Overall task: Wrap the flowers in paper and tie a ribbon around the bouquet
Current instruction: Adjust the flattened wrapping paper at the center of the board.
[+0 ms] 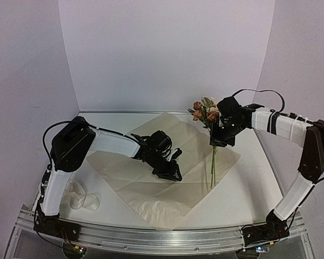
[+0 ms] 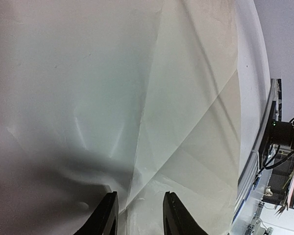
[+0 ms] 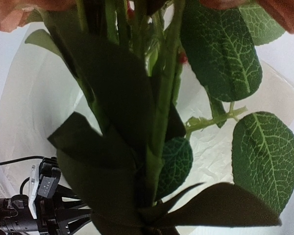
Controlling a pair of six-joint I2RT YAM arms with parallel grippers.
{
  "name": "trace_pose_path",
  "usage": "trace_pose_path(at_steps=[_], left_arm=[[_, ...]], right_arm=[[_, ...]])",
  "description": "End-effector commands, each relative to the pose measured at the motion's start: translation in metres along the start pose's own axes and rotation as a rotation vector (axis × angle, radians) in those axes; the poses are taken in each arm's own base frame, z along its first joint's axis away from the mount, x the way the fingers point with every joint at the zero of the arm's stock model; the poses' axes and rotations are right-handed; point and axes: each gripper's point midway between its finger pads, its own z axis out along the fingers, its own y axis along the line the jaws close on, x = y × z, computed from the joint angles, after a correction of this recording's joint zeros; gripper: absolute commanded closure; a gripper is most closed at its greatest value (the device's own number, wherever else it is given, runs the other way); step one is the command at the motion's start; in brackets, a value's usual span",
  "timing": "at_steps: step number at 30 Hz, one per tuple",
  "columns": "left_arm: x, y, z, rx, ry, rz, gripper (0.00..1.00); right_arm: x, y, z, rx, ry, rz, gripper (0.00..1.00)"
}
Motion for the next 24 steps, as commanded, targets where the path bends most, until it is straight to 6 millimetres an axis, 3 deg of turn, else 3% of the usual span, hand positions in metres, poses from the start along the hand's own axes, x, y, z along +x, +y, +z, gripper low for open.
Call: trace_pose_path(at_steps=[1,5,8,14,19,24], left_arm=[[-0.018,-0.003,-0.035,-0.079,-0.087,-0.011,0.59],[-0.050,-0.001,-0.080,-0.074,-0.213,-0.045,0.51],[-0.060,0.004,-0.116,-0.072,-0.294,-0.076,0.48],[-0.049,0.063,-0.172,-0.153,-0.375,-0.241,0.52],[-0.030,0.097,-0.194,-0.186,-0.373,-0.321,0.53],[-0.013,0.123,-0.196,-0.204,-0.352,-0.388,0.53]], right_arm=[[-0.024,0.024,0.001,-0.072,-0.038,-0.005,1.00],[-0.033,0.040,0.006,-0.121,-0.030,-0.018,1.00],[-0.040,0.056,0.015,-0.167,-0.030,-0.007,1.00],[-0.051,0.108,0.043,-0.287,-0.038,-0.032,1.00],[-0.056,0.150,0.074,-0.368,-0.028,-0.032,1.00],[-0.057,0.178,0.106,-0.414,0.006,0.006,1.00]])
